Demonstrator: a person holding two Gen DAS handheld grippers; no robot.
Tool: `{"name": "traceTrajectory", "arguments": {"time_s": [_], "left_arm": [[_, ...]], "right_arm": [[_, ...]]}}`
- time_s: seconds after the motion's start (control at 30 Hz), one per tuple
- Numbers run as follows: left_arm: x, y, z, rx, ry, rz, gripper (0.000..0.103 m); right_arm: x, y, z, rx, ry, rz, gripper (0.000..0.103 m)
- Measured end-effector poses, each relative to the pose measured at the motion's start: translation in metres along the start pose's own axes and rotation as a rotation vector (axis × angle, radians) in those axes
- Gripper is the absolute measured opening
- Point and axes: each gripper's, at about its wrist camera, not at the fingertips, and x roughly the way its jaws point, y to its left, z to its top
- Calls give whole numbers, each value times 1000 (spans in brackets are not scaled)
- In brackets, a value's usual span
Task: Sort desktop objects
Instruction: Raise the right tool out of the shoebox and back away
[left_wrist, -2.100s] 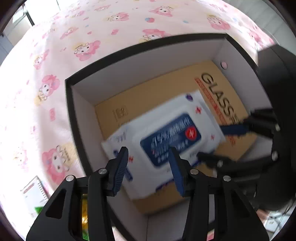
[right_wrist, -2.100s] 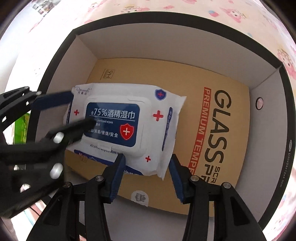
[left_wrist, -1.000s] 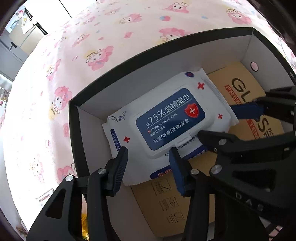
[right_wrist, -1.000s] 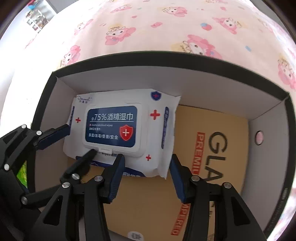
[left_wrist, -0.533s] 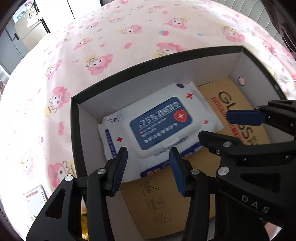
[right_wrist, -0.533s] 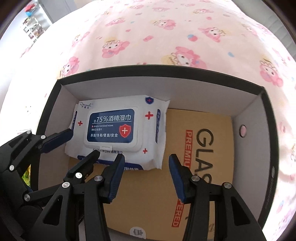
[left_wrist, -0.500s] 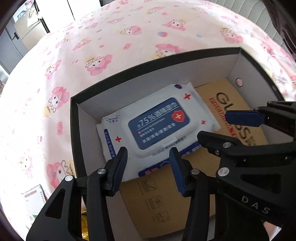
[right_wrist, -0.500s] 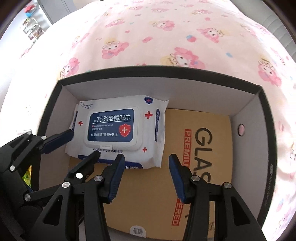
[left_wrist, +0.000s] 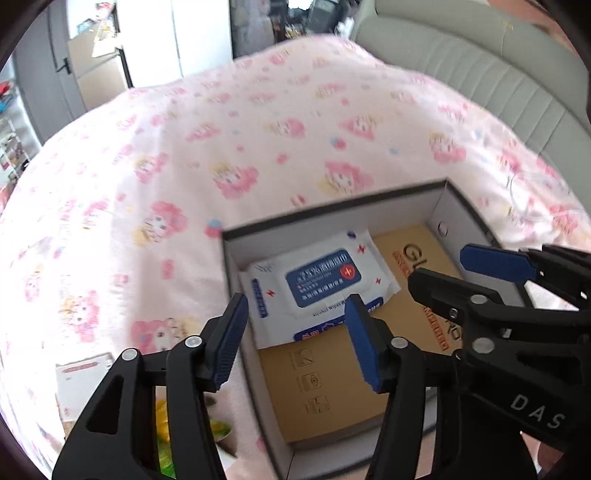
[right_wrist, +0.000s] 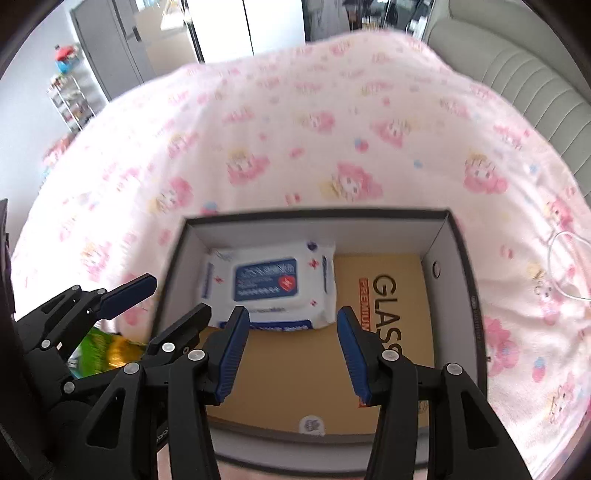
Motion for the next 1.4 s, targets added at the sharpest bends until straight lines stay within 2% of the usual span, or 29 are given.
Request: {"name": "traceTrajectory", "arguments": {"time_s": [0.27, 0.33, 0.4, 0.57, 0.67, 0.77, 0.87, 1.23, 1.33, 1.4], "left_arm": [[-112, 11, -20, -19, -172, 54, 58], [-137, 16, -30, -33, -207, 59, 61], [-160, 20, -40, -40, -239, 73, 61], [-206, 22, -69, -24, -300, 138, 61], [-227, 20, -91, -30, -323, 139, 61], [-241, 20, -107, -42, -335, 139, 61], [-247, 23, -130, -63, -337, 134, 61], [-261, 38, -203, -156, -334, 150, 61], [-265, 38, -214, -178, -356, 157, 69], [-263, 37, -221, -186, -360, 158, 70]], "right_arm": [[-85, 44, -19, -20, -205, 16, 49], [-104, 51, -29, -20, -239, 31, 55], [-120, 57, -38, -22, -273, 43, 57], [-153, 68, -67, -14, -335, 62, 59], [-167, 73, -88, -4, -363, 69, 59], [-181, 82, -115, -14, -413, 57, 59], [-187, 88, -138, -19, -425, 71, 59], [-168, 100, -211, -27, -363, 124, 59], [-163, 103, -229, -21, -354, 150, 59], [-160, 105, -232, -23, -340, 167, 59]]}}
